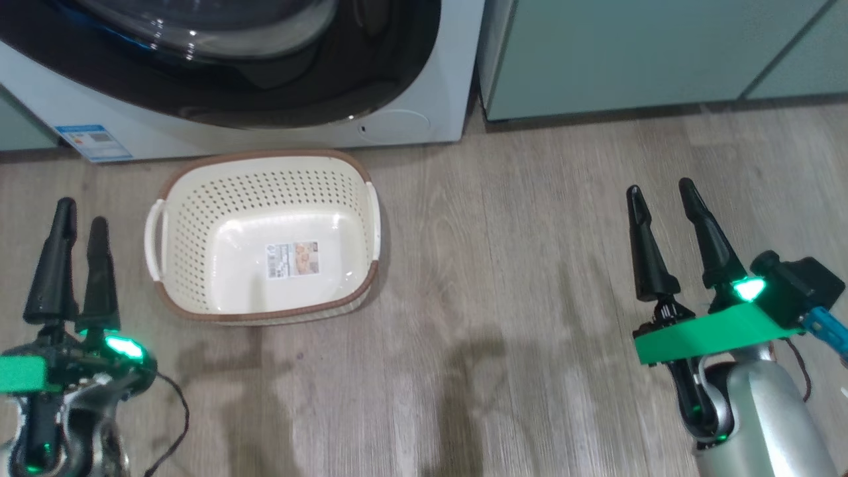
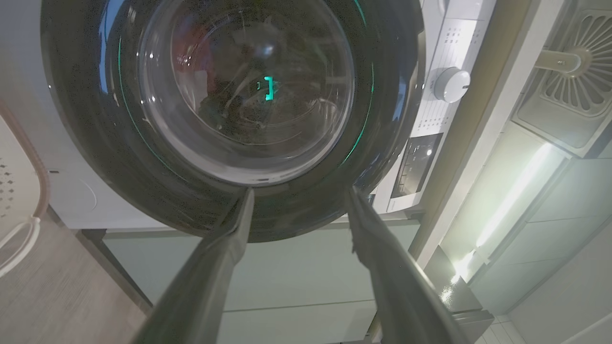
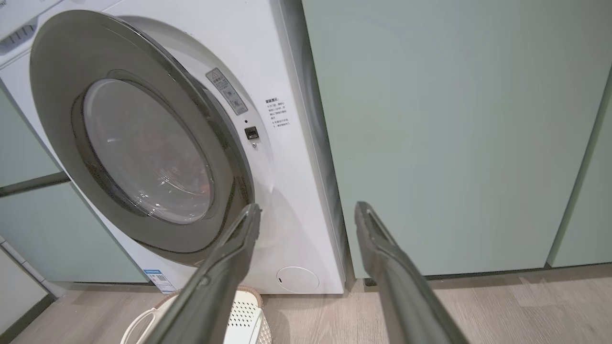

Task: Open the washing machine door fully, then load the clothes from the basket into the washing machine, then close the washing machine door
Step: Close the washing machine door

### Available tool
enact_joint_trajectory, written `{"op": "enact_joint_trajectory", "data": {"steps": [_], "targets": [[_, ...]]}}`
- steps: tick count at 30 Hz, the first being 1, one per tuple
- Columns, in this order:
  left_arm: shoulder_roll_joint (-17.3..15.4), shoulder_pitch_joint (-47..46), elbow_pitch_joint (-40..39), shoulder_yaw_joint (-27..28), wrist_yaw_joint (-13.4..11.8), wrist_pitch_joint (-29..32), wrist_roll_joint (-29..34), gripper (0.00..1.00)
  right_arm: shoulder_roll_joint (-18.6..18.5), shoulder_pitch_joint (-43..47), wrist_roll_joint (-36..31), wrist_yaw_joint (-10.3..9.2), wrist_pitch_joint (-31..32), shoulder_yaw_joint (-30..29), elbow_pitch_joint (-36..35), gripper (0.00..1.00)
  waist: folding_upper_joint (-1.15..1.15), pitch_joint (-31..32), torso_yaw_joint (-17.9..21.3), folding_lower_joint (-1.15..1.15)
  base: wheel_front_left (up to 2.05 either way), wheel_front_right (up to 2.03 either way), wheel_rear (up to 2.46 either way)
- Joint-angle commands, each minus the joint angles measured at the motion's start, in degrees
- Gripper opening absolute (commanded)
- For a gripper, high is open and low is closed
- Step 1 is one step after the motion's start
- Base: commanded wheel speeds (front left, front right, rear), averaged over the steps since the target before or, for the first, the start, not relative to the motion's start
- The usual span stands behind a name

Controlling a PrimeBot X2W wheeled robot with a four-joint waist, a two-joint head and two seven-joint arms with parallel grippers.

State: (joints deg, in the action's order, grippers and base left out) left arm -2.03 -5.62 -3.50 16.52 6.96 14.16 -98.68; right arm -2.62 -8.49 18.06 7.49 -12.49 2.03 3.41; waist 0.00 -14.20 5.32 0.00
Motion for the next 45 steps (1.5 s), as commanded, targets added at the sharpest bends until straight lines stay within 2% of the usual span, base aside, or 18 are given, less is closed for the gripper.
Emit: {"op": "enact_joint_trajectory", "data": {"steps": [1,4,8,13,16,18,21,24,27,32,37,45], "targets": [[-0.9,-0.3,-2.5,1.1,0.5,-0.9,0.4,1.0,-0.3,0.4,-0.6,0.0,0.3,1.0,-2.0,1.0,0.0,1.0,-0.8,0.0,0.0,0.0,0.0],[-0.9,0.7,-3.2,-1.2,0.5,-4.8,3.2,1.0,-0.3,0.8,-1.3,0.0,1.1,0.4,-2.5,1.0,0.0,2.1,-1.7,0.0,0.0,0.0,0.0],[-1.0,0.5,-4.8,-3.6,0.5,-8.8,11.6,1.0,-0.3,1.2,-1.8,0.0,2.1,-0.1,-3.3,1.0,0.0,3.3,-2.4,0.0,0.0,0.0,0.0],[-3.8,0.1,-6.8,-7.0,0.1,-15.1,29.0,1.0,-0.3,1.5,-2.4,0.0,3.1,-0.4,-4.4,1.0,0.0,4.6,-2.7,0.0,0.0,0.0,0.0],[-5.9,-0.2,-8.1,-9.3,-2.3,-19.3,41.9,1.0,-0.3,1.7,-3.0,0.0,3.6,-0.8,-5.0,1.0,0.0,5.2,-2.6,0.0,0.0,0.0,0.0],[-7.8,0.0,-8.6,-11.1,-4.9,-21.6,51.3,1.0,-0.3,1.9,-3.5,0.0,4.0,-0.9,-5.5,1.0,0.0,5.6,-2.6,0.0,0.0,0.0,0.0],[-9.2,0.5,-8.8,-13.8,-8.2,-24.0,61.4,1.0,-0.3,2.4,-4.0,0.0,4.5,-1.3,-6.0,1.0,0.0,6.1,-2.7,0.0,0.0,0.0,0.0],[-10.3,1.5,-8.1,-16.4,-10.7,-24.8,68.6,1.0,-0.3,3.1,-4.5,0.0,5.1,-1.5,-6.4,1.0,0.0,6.7,-2.7,0.0,0.0,0.0,0.0],[-11.0,2.9,-7.1,-18.4,-12.4,-25.0,73.4,1.0,-0.3,4.2,-5.0,0.0,5.6,-1.8,-6.6,1.0,0.0,7.5,-2.9,0.0,0.0,0.0,0.0],[-11.1,5.3,-5.8,-20.3,-14.4,-25.6,77.7,1.0,-0.3,6.6,-5.2,0.0,6.2,-2.5,-6.6,1.0,0.0,9.4,-3.5,0.0,0.0,0.0,0.0],[-11.2,7.7,-3.9,-21.0,-15.5,-25.9,79.3,1.0,-0.3,8.7,-5.2,0.0,6.8,-2.7,-6.6,1.0,0.0,11.7,-3.7,0.0,0.0,0.0,0.0],[-11.3,9.2,-2.8,-21.7,-16.0,-26.0,79.8,1.0,-0.3,10.3,-5.2,0.0,7.4,-3.5,-7.0,1.0,0.0,12.9,-3.9,0.0,0.0,0.0,0.0]]}}
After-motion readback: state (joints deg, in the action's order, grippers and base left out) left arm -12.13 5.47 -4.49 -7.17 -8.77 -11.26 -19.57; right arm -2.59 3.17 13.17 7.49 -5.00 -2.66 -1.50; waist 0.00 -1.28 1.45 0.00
